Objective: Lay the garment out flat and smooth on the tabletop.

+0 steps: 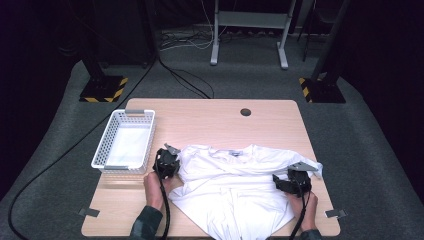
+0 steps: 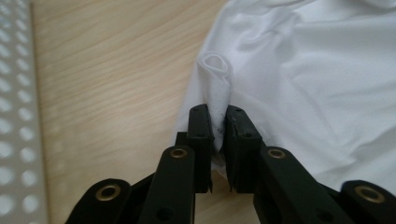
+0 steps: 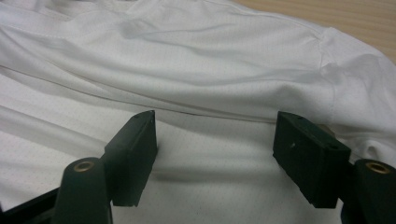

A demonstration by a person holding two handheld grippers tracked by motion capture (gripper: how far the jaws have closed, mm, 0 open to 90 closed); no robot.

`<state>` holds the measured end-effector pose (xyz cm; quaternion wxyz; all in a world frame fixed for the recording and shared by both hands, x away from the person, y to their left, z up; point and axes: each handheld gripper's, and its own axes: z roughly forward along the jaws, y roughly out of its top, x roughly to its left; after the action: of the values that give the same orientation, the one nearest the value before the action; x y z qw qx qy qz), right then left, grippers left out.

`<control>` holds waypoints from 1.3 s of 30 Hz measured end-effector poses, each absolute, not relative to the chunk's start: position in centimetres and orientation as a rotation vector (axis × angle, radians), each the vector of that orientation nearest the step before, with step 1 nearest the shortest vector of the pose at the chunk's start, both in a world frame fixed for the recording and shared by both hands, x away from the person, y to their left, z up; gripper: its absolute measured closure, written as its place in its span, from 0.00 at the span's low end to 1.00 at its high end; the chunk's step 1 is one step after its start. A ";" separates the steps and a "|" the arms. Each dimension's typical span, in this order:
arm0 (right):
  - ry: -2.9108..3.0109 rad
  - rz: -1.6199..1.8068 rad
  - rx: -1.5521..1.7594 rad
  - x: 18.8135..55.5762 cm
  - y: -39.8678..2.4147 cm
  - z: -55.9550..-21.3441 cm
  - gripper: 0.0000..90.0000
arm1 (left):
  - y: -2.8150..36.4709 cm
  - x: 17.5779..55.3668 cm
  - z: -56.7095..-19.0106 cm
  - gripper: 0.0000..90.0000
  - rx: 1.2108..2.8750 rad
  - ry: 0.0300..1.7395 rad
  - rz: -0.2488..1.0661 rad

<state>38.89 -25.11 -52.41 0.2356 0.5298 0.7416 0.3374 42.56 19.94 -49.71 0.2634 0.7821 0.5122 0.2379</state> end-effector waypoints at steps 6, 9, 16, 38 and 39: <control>2.027 0.924 1.460 38.7 -25.7 -52.4 0.33 | 20.7 40.5 -48.6 0.63 2.030 1.391 0.659; 2.025 0.924 1.460 38.7 -25.7 -52.4 0.33 | 19.3 39.4 -47.8 0.43 1.974 1.334 0.683; 2.018 0.923 1.465 38.7 -25.6 -52.4 0.33 | 15.4 40.5 -49.6 0.32 2.097 1.207 0.529; 2.009 0.920 1.465 38.6 -25.6 -52.5 0.32 | 21.3 34.4 -51.1 0.24 1.986 1.429 0.454; 2.007 0.919 1.466 38.6 -25.5 -52.5 0.32 | 21.3 34.3 -50.9 0.24 1.978 1.431 0.460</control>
<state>38.57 -25.54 -52.47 0.2433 0.5366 0.7348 0.3362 34.27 21.30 -50.86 0.3229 0.7536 0.5451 0.1751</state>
